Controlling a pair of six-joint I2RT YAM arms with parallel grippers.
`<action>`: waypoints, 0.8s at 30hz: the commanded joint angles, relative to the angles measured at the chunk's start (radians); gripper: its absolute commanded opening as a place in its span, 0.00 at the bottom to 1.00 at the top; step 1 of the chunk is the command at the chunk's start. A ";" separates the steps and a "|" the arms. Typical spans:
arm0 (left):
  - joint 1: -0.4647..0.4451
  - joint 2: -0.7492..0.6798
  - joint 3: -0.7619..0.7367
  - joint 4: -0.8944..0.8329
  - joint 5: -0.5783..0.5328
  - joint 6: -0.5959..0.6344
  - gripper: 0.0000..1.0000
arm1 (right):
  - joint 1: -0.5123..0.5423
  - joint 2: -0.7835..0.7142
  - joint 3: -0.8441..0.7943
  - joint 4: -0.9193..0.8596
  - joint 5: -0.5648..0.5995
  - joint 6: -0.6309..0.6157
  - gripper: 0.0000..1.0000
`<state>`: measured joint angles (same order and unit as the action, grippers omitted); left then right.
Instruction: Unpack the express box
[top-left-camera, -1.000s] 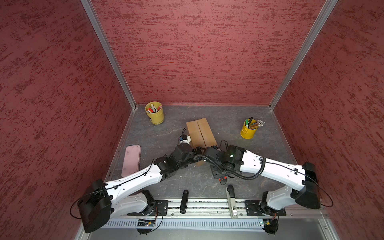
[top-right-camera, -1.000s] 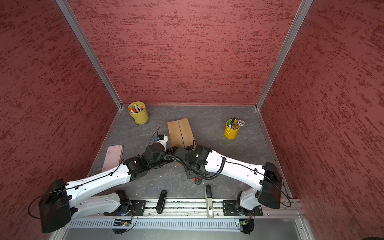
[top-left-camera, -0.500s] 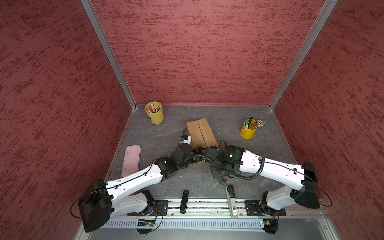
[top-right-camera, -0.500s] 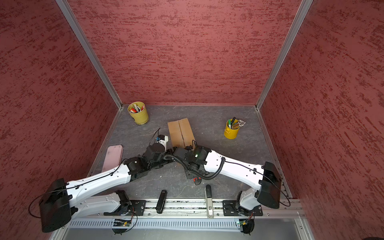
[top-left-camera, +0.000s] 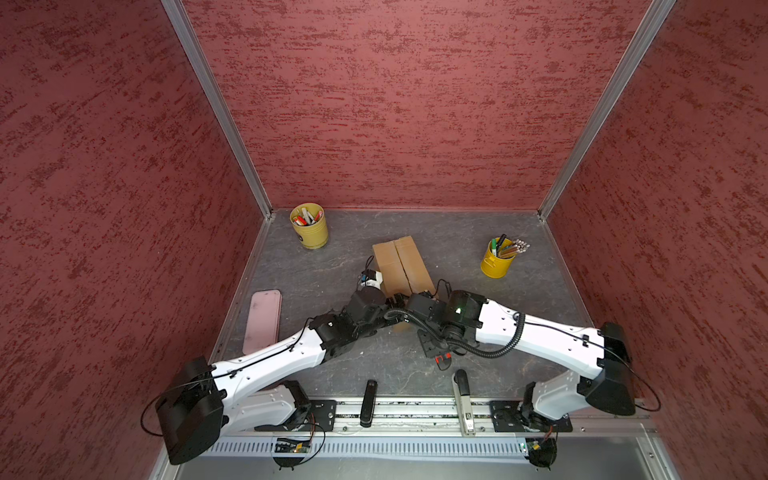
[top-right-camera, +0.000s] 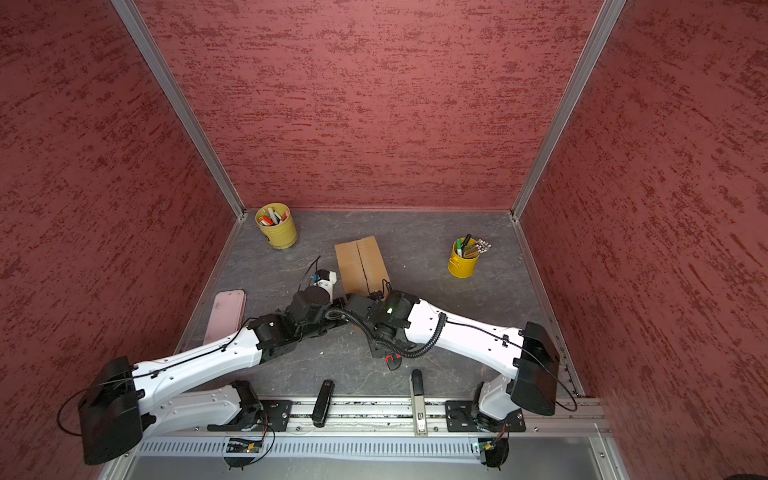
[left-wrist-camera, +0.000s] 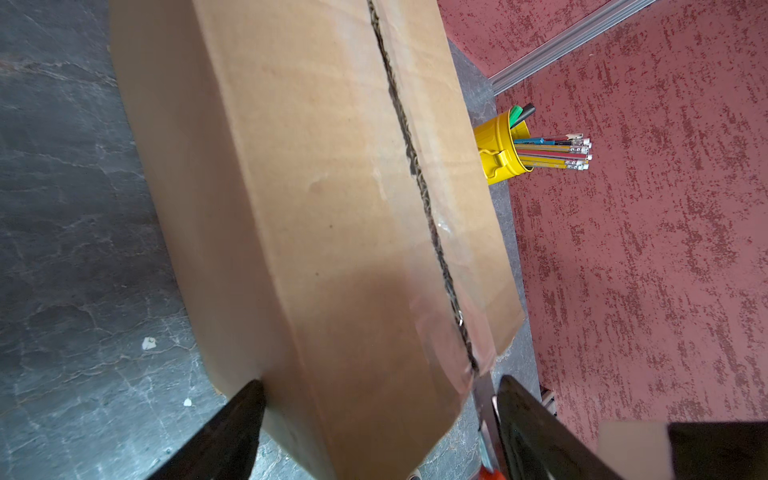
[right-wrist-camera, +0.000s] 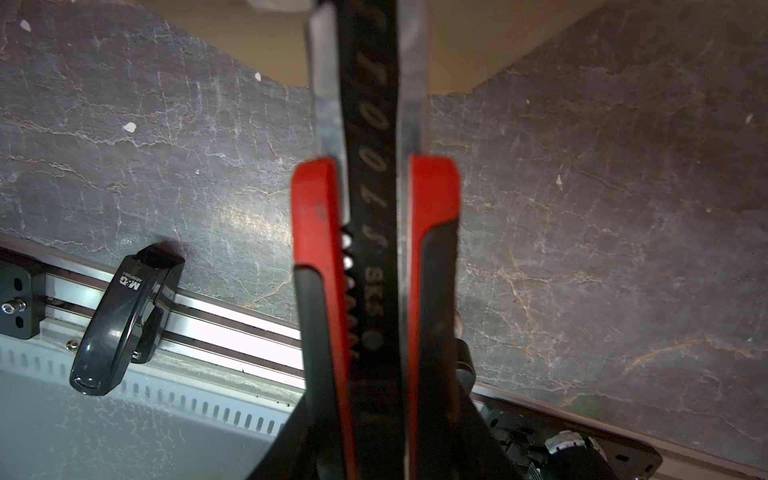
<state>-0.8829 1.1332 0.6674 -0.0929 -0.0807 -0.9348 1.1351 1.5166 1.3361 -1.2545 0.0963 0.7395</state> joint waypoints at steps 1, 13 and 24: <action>-0.016 0.014 0.015 0.066 0.033 0.007 0.87 | 0.006 0.013 0.048 0.052 -0.049 -0.042 0.00; -0.012 -0.014 0.005 0.035 0.008 0.006 0.88 | 0.003 -0.002 0.031 0.043 -0.041 -0.027 0.00; 0.021 -0.100 -0.032 -0.008 -0.028 -0.002 0.88 | -0.009 -0.019 0.000 0.051 -0.041 -0.020 0.00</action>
<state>-0.8665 1.0580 0.6502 -0.1074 -0.0952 -0.9360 1.1316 1.5204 1.3472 -1.2369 0.0795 0.7326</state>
